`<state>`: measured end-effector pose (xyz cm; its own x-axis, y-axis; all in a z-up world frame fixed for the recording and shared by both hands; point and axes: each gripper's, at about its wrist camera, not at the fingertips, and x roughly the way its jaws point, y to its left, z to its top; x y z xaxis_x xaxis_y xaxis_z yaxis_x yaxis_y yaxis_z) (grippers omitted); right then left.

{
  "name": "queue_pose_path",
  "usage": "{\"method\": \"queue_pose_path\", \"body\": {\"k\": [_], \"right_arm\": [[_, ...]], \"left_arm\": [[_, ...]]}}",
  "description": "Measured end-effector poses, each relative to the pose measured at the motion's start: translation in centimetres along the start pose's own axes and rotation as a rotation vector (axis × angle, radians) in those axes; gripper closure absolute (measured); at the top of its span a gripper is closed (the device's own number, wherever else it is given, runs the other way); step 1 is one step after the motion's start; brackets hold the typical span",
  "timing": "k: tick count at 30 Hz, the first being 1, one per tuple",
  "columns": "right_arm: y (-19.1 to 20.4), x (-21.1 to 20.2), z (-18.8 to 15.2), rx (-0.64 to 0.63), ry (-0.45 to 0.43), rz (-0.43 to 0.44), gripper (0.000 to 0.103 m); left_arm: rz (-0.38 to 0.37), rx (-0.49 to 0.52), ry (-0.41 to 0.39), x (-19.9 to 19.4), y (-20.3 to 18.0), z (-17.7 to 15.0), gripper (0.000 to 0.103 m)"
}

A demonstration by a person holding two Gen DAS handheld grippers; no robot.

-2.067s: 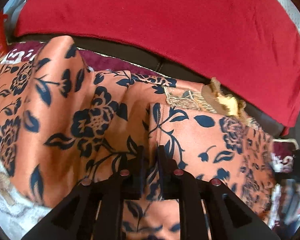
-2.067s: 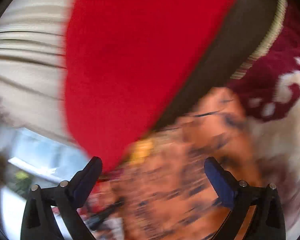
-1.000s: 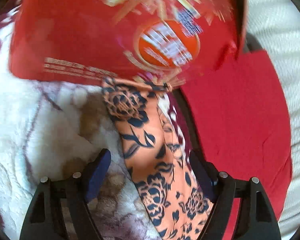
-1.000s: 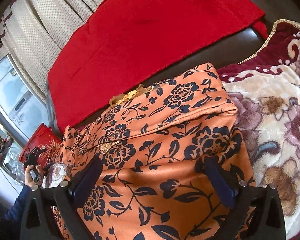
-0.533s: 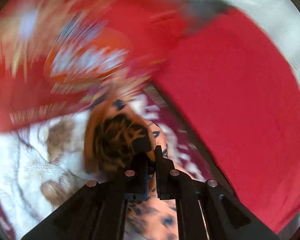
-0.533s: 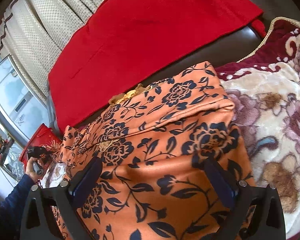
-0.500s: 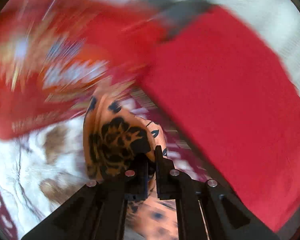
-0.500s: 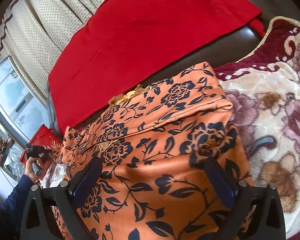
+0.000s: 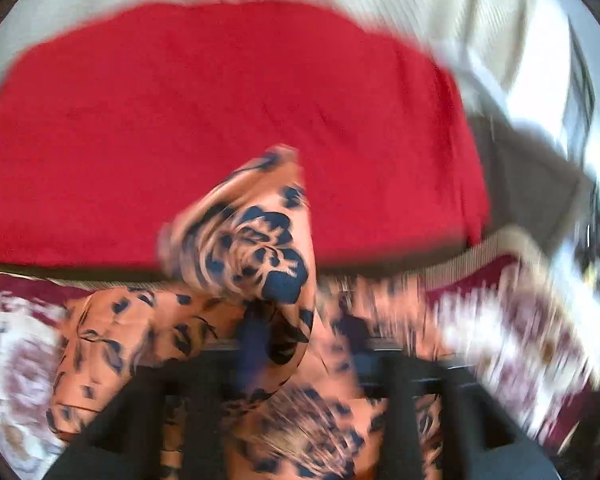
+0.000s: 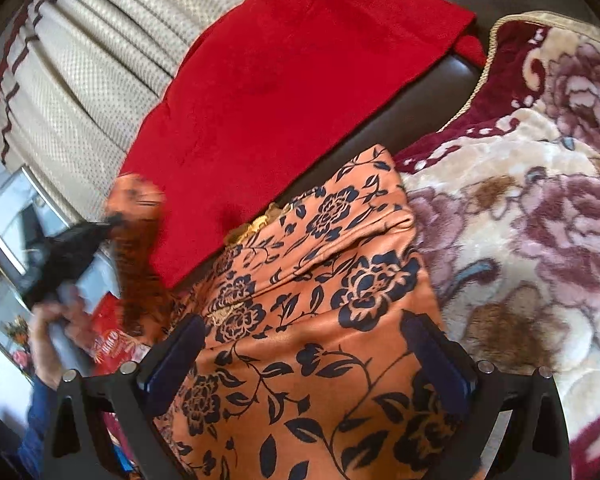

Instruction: Fold small clothes

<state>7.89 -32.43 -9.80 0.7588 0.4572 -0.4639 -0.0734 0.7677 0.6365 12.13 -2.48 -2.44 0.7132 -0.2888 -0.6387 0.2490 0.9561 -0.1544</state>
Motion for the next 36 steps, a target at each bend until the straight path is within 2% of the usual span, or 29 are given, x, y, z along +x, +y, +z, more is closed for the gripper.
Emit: {"method": "queue_pose_path", "body": {"k": [1, 3, 5, 6, 8, 10, 12, 14, 16, 17, 19, 21, 23, 24, 26, 27, 29, 32, 36], "right_arm": [[-0.1, -0.2, 0.1, 0.004, -0.001, 0.002, 0.0], [-0.1, -1.0, 0.6, 0.008, -0.004, 0.006, 0.0], [0.0, -1.8, 1.1, 0.0, -0.013, 0.011, 0.0], [0.1, -2.1, 1.5, -0.007, -0.019, 0.019, 0.0], [0.5, -2.0, 2.4, -0.008, -0.016, 0.036, 0.0], [1.2, -1.1, 3.3, -0.005, 0.006, 0.062, 0.0], [2.4, 1.2, 5.0, 0.031, 0.052, 0.137, 0.0], [3.8, 3.9, 6.4, 0.045, 0.094, 0.151, 0.0], [5.9, 7.0, 7.6, 0.006, 0.152, 0.042, 0.0], [7.7, 9.7, 8.4, -0.043, 0.216, -0.025, 0.0], [10.7, 13.9, 9.4, -0.095, 0.307, -0.118, 0.0], [13.4, 17.4, 10.1, -0.164, 0.36, -0.19, 0.0], [15.5, 20.9, 10.7, -0.224, 0.383, -0.295, 0.0], [16.0, 23.3, 10.8, -0.232, 0.428, -0.349, 0.0], [15.8, 25.4, 10.4, -0.272, 0.471, -0.449, 0.0], [14.7, 25.9, 10.1, -0.307, 0.472, -0.545, 0.001], [12.3, 24.5, 9.8, -0.268, 0.45, -0.576, 0.001], [8.8, 18.9, 8.7, -0.208, 0.368, -0.509, 0.0], [3.8, 12.2, 7.8, 0.017, 0.289, -0.406, 0.0]], "left_arm": [[0.001, 0.025, 0.087, 2.2, -1.0, -1.3, 0.03], [-0.013, 0.021, 0.143, 3.3, -0.7, -2.5, 0.03], [-0.035, -0.025, 0.105, -0.1, 0.4, -3.6, 0.03], [-0.045, -0.059, 0.083, -1.1, 1.2, -3.1, 0.029], [-0.055, -0.138, 0.023, -4.3, 3.8, -3.5, 0.021], [-0.026, -0.202, -0.024, -6.7, 6.9, -4.1, 0.018], [0.01, -0.275, -0.074, -7.8, 9.4, -5.2, 0.016], [0.073, -0.349, -0.095, -9.1, 12.7, -6.9, 0.016], [0.13, -0.41, -0.107, -9.5, 15.6, -8.9, 0.016], [0.155, -0.45, -0.106, -9.9, 17.0, -9.8, 0.016], [0.168, -0.543, -0.111, -9.6, 19.5, -11.8, 0.016], [0.165, -0.614, -0.126, -9.5, 21.2, -13.4, 0.016], [0.177, -0.629, -0.147, -9.9, 22.3, -14.2, 0.016], [0.189, -0.626, -0.164, -10.1, 22.7, -14.8, 0.016], [0.215, -0.605, -0.183, -10.8, 23.2, -15.6, 0.016], [0.232, -0.6, -0.187, -10.9, 23.6, -16.2, 0.016], [0.234, -0.634, -0.18, -10.6, 24.1, -16.6, 0.016], [0.2, -0.661, -0.211, -10.8, 24.2, -16.6, 0.016], [0.162, -0.629, -0.215, -10.3, 23.0, -16.0, 0.016]]}}
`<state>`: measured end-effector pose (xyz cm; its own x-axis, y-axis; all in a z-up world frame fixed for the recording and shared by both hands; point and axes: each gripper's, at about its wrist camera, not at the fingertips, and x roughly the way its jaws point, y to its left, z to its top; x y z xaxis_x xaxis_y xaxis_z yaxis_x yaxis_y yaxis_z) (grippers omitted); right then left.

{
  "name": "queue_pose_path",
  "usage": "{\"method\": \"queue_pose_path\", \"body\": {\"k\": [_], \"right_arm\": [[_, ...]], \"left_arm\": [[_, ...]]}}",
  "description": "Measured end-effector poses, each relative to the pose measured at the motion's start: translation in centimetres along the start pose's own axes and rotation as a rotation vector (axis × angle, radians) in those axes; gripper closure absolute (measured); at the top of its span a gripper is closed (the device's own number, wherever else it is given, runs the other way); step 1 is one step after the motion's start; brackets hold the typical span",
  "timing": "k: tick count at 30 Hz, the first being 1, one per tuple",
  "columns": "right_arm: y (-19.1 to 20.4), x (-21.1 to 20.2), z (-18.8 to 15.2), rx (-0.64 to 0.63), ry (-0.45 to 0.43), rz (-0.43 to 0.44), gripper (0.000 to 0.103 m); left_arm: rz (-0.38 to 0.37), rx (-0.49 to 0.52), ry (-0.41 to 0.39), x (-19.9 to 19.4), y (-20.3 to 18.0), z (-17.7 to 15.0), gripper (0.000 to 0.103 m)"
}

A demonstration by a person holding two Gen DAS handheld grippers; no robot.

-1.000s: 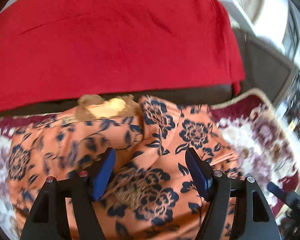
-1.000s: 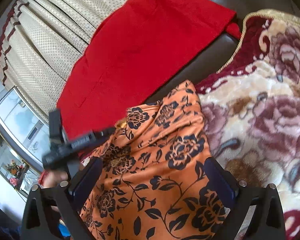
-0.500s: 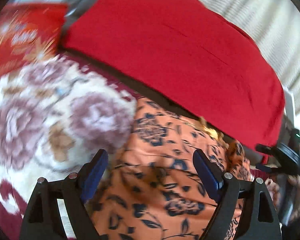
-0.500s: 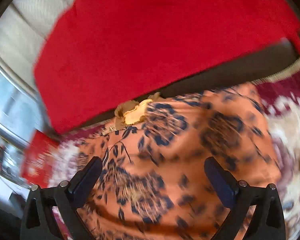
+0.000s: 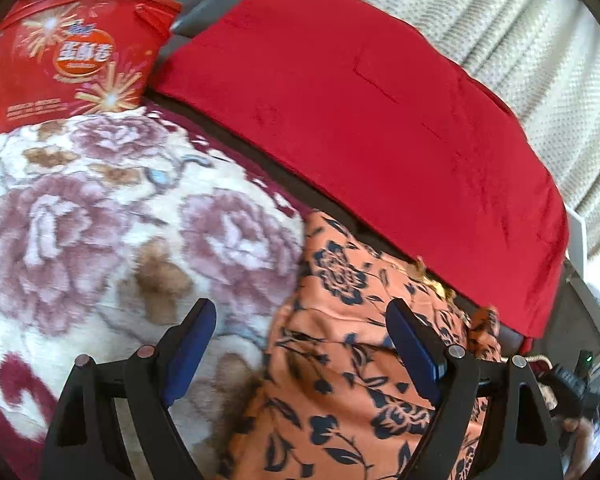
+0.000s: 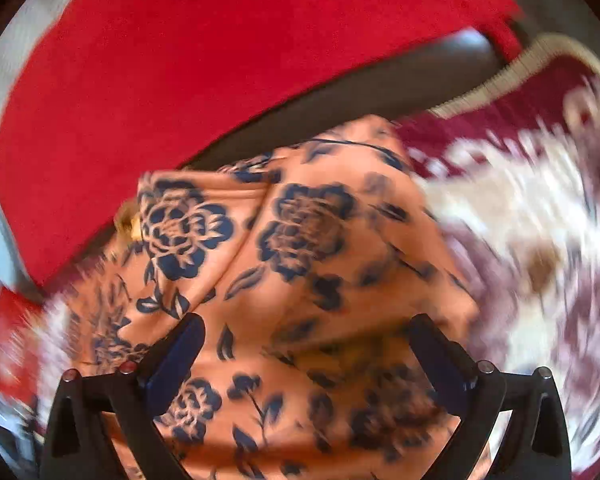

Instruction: Fold small clothes

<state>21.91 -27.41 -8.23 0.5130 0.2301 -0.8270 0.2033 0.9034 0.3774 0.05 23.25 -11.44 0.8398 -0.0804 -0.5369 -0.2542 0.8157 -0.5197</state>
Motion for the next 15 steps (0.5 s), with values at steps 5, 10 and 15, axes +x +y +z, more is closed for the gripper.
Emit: {"method": "queue_pose_path", "body": {"k": [5, 10, 15], "right_arm": [[2.6, -1.6, 1.8, 0.006, -0.009, 0.11, 0.0], [12.1, 2.4, 4.3, -0.214, 0.024, -0.071, 0.0], [14.6, 8.6, 5.3, -0.284, 0.098, -0.251, 0.006]], "left_arm": [[0.012, 0.022, -0.001, 0.2, -0.5, -0.3, 0.016], [0.01, -0.023, -0.004, 0.3, 0.4, 0.1, 0.016], [0.022, 0.025, -0.018, 0.1, 0.2, 0.1, 0.016]]}}
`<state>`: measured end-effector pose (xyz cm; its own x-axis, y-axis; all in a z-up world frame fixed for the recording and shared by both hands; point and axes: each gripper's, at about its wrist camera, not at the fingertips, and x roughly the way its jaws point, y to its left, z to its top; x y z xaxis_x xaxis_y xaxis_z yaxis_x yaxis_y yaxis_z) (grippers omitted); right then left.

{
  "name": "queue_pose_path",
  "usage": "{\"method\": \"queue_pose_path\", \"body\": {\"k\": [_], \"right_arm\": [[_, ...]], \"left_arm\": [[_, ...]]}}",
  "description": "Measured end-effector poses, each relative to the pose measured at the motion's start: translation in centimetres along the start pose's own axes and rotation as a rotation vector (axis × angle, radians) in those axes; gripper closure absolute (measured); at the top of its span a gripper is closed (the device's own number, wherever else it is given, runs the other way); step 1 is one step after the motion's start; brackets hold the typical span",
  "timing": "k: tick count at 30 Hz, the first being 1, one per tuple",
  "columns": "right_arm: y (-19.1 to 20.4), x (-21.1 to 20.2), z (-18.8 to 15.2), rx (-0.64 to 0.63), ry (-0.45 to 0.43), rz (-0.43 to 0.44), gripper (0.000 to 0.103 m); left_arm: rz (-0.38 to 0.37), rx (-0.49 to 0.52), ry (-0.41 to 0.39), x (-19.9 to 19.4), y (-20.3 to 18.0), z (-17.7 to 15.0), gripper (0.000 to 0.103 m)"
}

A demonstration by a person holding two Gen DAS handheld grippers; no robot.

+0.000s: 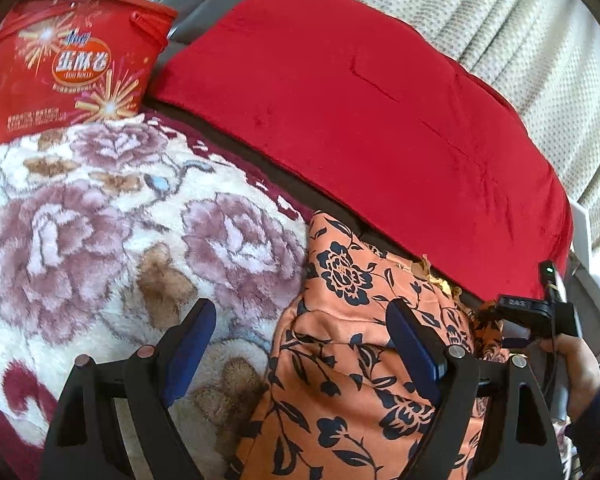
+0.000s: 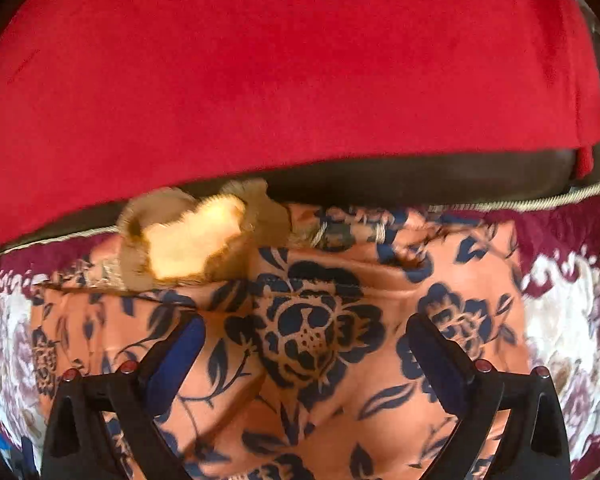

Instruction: Fold small clothes

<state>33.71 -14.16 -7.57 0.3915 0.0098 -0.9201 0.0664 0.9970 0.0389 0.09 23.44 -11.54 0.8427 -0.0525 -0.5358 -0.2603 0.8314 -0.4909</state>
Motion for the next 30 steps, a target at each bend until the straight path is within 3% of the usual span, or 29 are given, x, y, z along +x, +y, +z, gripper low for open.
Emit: {"method": "queue_pose_path", "body": {"k": [1, 6, 8, 9, 12, 15, 18, 20, 22, 25, 27, 30], "right_arm": [[-1.0, -0.3, -0.5, 0.029, -0.02, 0.004, 0.011], [-9.8, -3.7, -5.9, 0.151, -0.11, 0.062, 0.011], [-12.8, -4.4, -7.4, 0.233, -0.128, 0.161, 0.009], [-14.7, -4.9, -8.3, 0.303, -0.142, 0.262, 0.009], [-16.0, -4.5, -8.0, 0.366, -0.133, 0.466, 0.009], [-14.9, -2.8, -6.5, 0.379, -0.103, 0.517, 0.009], [-14.6, -0.6, -6.2, 0.421, -0.052, 0.517, 0.01], [-13.9, -0.2, -6.0, 0.381, -0.043, 0.499, 0.026], [-12.4, 0.0, -5.7, 0.273, -0.001, 0.402, 0.091], [-9.6, -1.3, -5.0, 0.115, 0.005, 0.293, 0.093], [-7.1, -5.1, -3.7, -0.034, -0.099, 0.222, 0.093], [-6.3, -10.5, -2.3, -0.126, -0.298, 0.176, 0.093]], "left_arm": [[-0.003, 0.0, -0.002, -0.1, 0.0, 0.0, 0.016], [-0.03, -0.006, 0.004, 0.1, -0.4, 0.1, 0.016], [-0.037, 0.012, 0.011, 0.2, -1.0, -0.1, 0.016], [-0.037, 0.025, 0.012, 0.2, -1.3, -0.2, 0.016], [-0.022, 0.064, 0.007, 0.2, -1.7, -0.6, 0.016], [-0.012, 0.053, 0.009, 0.2, -1.3, -0.5, 0.016], [-0.011, 0.03, 0.018, 0.5, -0.8, -0.3, 0.016], [-0.013, 0.022, 0.022, 0.6, -0.7, -0.3, 0.016], [-0.019, 0.024, 0.023, 0.6, -0.8, -0.3, 0.016], [-0.019, 0.041, 0.017, 0.6, -1.0, -0.4, 0.016], [-0.013, 0.044, 0.014, 0.6, -1.0, -0.4, 0.016], [-0.019, 0.036, 0.025, 0.8, -0.9, -0.3, 0.016]]}}
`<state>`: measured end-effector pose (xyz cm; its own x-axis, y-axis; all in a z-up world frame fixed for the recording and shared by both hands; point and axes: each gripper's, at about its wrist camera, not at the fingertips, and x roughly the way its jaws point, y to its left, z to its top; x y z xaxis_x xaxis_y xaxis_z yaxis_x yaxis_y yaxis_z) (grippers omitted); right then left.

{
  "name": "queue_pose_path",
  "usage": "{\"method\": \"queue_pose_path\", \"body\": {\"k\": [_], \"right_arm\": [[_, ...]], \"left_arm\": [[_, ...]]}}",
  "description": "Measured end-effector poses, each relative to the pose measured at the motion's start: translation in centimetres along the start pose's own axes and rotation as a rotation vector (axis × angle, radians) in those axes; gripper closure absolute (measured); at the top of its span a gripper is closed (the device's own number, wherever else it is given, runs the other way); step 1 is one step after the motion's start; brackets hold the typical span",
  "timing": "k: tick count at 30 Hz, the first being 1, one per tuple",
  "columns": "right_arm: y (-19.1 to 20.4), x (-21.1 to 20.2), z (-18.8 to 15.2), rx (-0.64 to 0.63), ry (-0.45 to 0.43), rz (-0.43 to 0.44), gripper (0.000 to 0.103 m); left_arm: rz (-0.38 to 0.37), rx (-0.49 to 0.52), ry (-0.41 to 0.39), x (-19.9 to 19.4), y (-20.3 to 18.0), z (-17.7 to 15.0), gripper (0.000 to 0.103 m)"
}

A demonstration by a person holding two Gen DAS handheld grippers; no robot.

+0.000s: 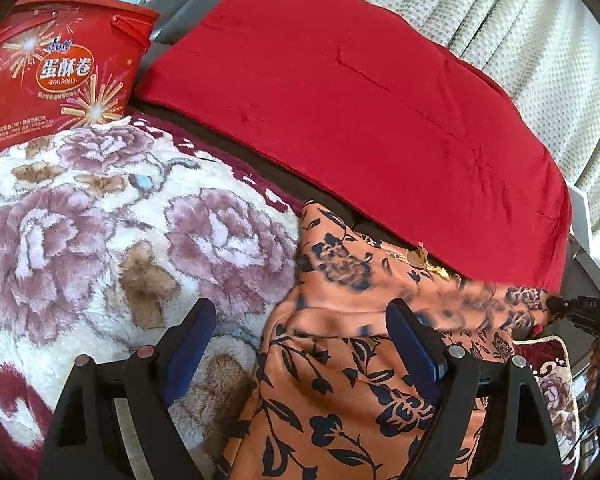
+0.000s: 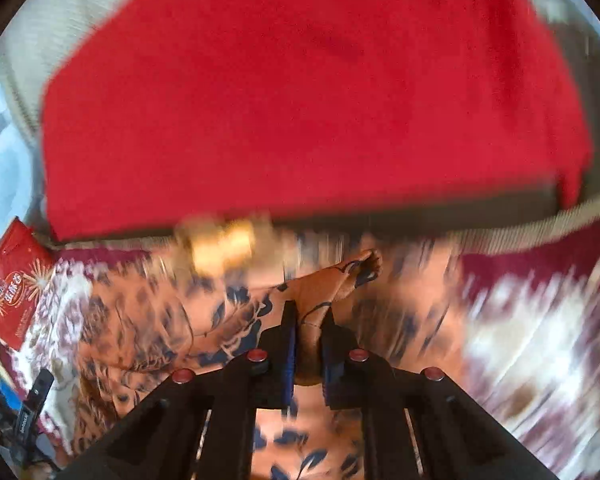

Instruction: Fold small clothes

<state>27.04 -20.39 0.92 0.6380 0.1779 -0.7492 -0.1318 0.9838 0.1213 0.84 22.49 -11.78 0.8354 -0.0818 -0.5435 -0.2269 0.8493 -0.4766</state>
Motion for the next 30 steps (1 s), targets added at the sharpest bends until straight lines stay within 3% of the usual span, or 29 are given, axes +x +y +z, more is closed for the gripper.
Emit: {"method": "queue_pose_path", "body": {"k": [2, 3, 5, 6, 7, 10, 14, 16, 18, 20, 21, 22, 25, 28, 29, 30], "right_arm": [[-1.5, -0.5, -0.7, 0.046, -0.037, -0.001, 0.093], [-2.7, 0.4, -1.8, 0.091, -0.03, -0.003, 0.087], [-5.1, 3.4, -4.6, 0.161, 0.051, -0.014, 0.066], [-6.6, 5.8, -6.4, 0.22, 0.154, -0.018, 0.041], [-7.9, 6.6, -8.0, 0.295, 0.172, 0.03, 0.04], [-9.2, 4.5, -8.0, 0.365, 0.092, 0.121, 0.027], [-9.9, 2.9, -5.7, 0.382, 0.058, 0.196, 0.026], [-10.3, 4.0, -5.5, 0.405, 0.098, 0.212, 0.026], [-10.6, 6.3, -6.1, 0.412, 0.197, 0.222, 0.027], [-9.9, 7.9, -6.4, 0.356, 0.223, 0.18, 0.038], [-8.9, 7.7, -6.1, 0.282, 0.23, 0.144, 0.07], [-8.0, 7.3, -6.2, 0.252, 0.244, 0.142, 0.09], [-6.2, 4.1, -4.9, 0.176, 0.183, 0.134, 0.09], [-7.1, 2.0, -5.6, 0.231, 0.138, 0.161, 0.089], [-7.7, 2.0, -6.3, 0.237, 0.155, 0.144, 0.084], [-8.1, 3.5, -7.6, 0.23, 0.219, 0.113, 0.066]], "left_arm": [[-0.001, 0.001, 0.001, 0.2, -0.1, 0.0, 0.016], [-0.002, 0.003, 0.005, 0.3, -0.2, 0.0, 0.016], [-0.003, 0.013, 0.013, 0.3, -0.3, -0.2, 0.016], [0.001, 0.024, 0.012, 0.3, -0.4, -0.2, 0.016], [0.005, 0.031, 0.008, 0.3, -0.4, -0.3, 0.016], [0.002, 0.017, 0.011, 0.5, -0.3, -0.2, 0.016], [0.005, 0.023, 0.006, 0.4, -0.4, -0.2, 0.016], [0.013, 0.025, 0.003, 0.4, -0.3, -0.2, 0.016], [0.016, 0.011, 0.007, 0.4, 0.0, -0.1, 0.016], [0.024, -0.002, 0.016, 0.6, 0.5, -0.1, 0.016], [0.036, -0.001, 0.024, 0.7, 0.5, 0.0, 0.016], [0.034, 0.007, 0.041, 0.9, 0.4, 0.2, 0.016], [-0.023, 0.01, 0.067, 0.6, -0.5, 1.4, 0.016], [-0.074, 0.04, 0.122, 1.6, -2.5, 3.4, 0.016], [-0.087, 0.045, 0.143, 2.5, -3.0, 4.0, 0.015], [-0.088, 0.048, 0.176, 3.8, -3.4, 4.6, 0.015]]}}
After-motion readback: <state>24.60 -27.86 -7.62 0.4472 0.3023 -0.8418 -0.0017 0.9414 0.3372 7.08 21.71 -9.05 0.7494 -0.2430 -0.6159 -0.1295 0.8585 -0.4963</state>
